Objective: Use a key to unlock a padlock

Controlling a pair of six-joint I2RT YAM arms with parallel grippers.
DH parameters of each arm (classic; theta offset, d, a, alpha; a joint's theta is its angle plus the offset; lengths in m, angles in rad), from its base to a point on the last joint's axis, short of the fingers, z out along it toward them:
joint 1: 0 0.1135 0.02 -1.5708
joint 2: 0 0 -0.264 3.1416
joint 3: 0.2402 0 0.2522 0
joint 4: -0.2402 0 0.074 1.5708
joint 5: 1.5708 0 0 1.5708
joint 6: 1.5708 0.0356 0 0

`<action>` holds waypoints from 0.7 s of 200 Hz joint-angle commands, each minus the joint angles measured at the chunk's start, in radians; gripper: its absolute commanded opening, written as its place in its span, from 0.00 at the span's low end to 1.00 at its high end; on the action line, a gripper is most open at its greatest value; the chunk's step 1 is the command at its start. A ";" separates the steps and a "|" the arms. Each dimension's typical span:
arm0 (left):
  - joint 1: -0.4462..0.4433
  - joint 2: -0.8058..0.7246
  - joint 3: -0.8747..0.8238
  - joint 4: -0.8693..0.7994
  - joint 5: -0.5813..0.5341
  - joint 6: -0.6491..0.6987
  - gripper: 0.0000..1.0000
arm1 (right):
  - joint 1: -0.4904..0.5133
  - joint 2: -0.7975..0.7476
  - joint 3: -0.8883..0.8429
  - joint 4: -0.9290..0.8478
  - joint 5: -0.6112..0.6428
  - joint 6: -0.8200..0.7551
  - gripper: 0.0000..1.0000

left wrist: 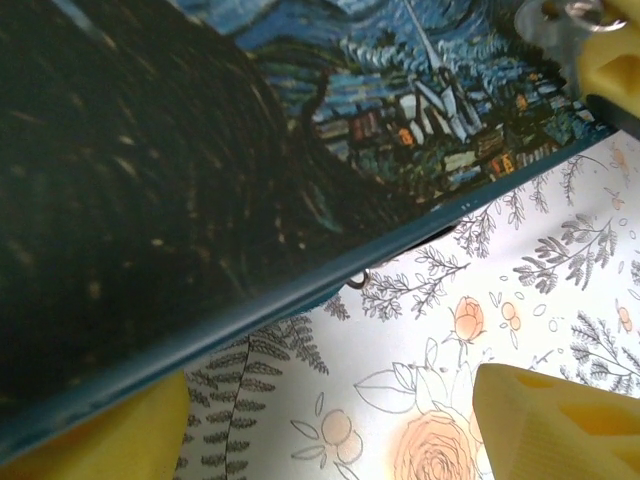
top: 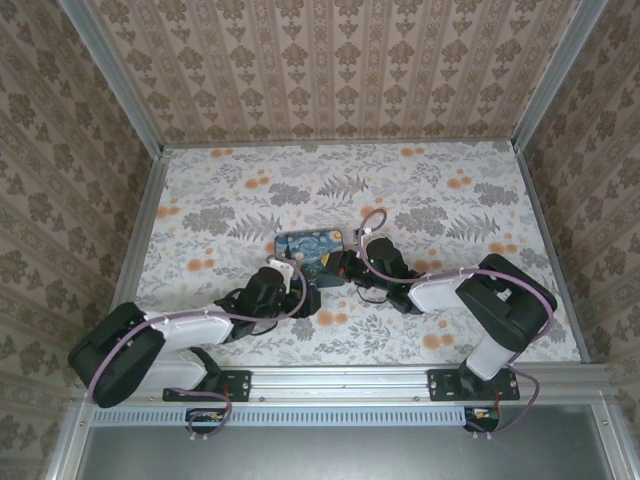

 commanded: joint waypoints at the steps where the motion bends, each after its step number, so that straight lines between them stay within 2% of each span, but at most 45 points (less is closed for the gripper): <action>1: 0.009 0.048 0.016 0.119 -0.017 0.053 0.74 | -0.010 0.037 0.016 0.002 0.018 0.006 0.00; 65: 0.017 0.170 0.004 0.278 -0.081 0.105 0.71 | -0.016 0.083 0.017 0.043 0.009 0.034 0.00; 106: 0.021 0.225 0.008 0.360 -0.054 0.107 0.69 | -0.016 0.108 0.022 0.069 0.002 0.049 0.00; 140: 0.049 0.212 -0.024 0.467 -0.003 0.022 0.69 | -0.017 0.115 0.023 0.069 0.002 0.049 0.00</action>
